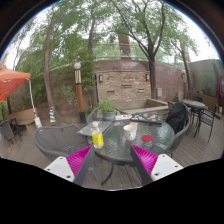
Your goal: Pour water
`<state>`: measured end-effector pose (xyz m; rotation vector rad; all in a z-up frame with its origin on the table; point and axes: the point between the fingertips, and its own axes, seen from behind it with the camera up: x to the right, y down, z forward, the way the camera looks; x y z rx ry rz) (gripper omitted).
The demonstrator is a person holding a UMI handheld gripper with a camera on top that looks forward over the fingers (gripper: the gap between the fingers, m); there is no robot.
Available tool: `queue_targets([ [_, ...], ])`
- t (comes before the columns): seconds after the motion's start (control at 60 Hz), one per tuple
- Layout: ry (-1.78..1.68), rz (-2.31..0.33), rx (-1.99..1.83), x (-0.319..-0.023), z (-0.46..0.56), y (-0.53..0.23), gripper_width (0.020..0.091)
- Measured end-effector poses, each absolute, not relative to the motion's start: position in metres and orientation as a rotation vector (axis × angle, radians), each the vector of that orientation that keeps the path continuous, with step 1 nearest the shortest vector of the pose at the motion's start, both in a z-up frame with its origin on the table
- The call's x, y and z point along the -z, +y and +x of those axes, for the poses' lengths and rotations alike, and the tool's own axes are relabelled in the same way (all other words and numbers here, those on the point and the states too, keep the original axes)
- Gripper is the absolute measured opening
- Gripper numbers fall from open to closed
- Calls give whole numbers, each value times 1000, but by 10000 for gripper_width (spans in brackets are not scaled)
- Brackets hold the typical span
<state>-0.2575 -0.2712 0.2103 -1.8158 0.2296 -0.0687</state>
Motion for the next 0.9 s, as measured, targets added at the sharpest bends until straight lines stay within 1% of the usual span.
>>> queue_targets([
  [0.05, 254, -1789, 62, -203, -275, -246, 835],
  [0.233, 384, -1786, 104, -141, -303, -111, 832],
  [0.35, 399, -1740, 163, -113, -313, -18, 838],
  [0.45, 420, -1743, 189, -74, -303, 45, 825],
  [0.533, 425, -1732, 253, -58, -290, 78, 817],
  [0.6, 445, -1719, 285, -54, -278, 94, 819],
  [0.633, 450, -1700, 292, -57, -273, 101, 814],
  [0.667, 450, -1688, 296, -58, -269, 107, 780],
  [0.683, 454, -1686, 303, -58, -267, 110, 724],
  [0.7, 453, -1687, 309, -56, -264, 112, 629],
  [0.717, 442, -1690, 312, -55, -265, 114, 517],
  [0.733, 437, -1698, 323, -53, -264, 115, 495],
  [0.767, 424, -1697, 349, -55, -264, 115, 494],
  [0.817, 395, -1693, 382, -56, -264, 116, 471],
  [0.867, 425, -1728, 391, -50, -261, 114, 465],
  [0.883, 434, -1744, 381, -47, -258, 114, 444],
  [0.9, 439, -1761, 377, -46, -258, 114, 445],
])
